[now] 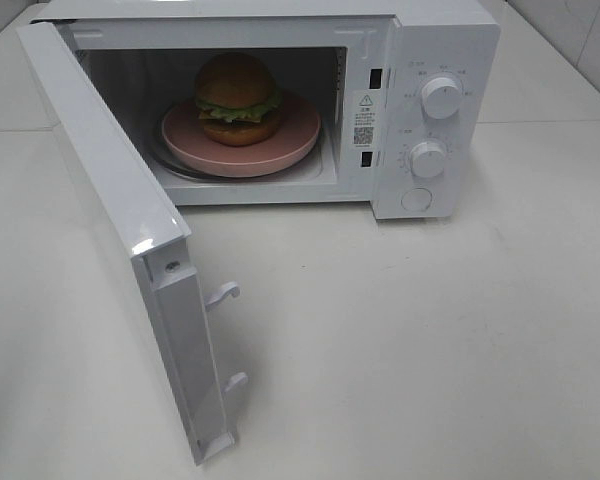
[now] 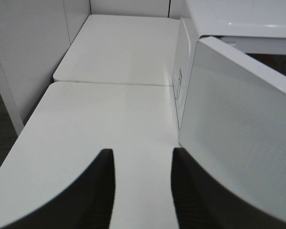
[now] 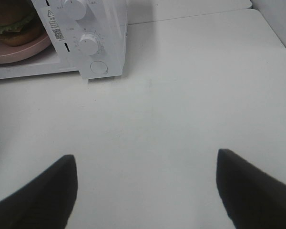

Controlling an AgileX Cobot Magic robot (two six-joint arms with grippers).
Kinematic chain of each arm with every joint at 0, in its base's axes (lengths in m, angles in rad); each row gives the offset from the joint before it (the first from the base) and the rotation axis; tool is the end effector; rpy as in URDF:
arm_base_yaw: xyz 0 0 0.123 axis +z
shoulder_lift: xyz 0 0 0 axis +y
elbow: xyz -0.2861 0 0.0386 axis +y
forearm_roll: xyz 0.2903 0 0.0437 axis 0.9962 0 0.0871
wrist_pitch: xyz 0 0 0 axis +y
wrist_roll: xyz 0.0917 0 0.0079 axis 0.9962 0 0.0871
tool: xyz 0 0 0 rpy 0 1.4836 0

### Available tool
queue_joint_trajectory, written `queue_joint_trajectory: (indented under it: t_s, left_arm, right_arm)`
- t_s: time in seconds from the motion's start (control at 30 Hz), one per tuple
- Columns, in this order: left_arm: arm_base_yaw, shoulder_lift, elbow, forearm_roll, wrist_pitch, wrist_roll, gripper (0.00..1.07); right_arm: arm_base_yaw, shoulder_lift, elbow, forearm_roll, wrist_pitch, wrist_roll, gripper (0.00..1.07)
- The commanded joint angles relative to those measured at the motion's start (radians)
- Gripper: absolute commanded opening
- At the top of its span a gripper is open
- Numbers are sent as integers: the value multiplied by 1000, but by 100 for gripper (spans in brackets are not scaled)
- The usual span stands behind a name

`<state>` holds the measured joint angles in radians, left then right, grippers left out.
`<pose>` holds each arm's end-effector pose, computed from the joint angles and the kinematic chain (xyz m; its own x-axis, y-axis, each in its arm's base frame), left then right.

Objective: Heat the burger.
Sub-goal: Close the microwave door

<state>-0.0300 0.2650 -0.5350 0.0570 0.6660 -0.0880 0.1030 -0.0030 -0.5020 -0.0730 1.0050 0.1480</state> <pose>0.0898 0.0006 0.3267 -0.3026 -0.0341 -0.9525 -0.0166 0.9994 -0.0305 0.0313 -0.0025 0.3026 -0.4006 0.0676 -0.9137 -0.0030 0.9972 0.0750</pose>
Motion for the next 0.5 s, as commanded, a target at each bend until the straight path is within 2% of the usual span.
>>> queue_joint_trajectory:
  t_s: [0.03,0.07,0.13,0.37,0.5]
  left_arm:
    - [3,64,-6,-25,-158,-7,12]
    - [3,64,-6,-25,-158,-7,12]
    - [3,115,-6,-38,-252,-7,0]
    - [3,239,-6,-39,-417,4,0]
    - [3,353,9,-39,-596,20,0]
  right_arm:
    - [-9,-29,2,-2,-4,-2,76]
    - [-9,-29,2,-2,-4,-2,76]
    - [-9,-29,2,-2,-4,-2,76]
    - [-9,-29,2,-2,-4,-2,76]
    - [-9,-29,2,-2,-4,-2,76]
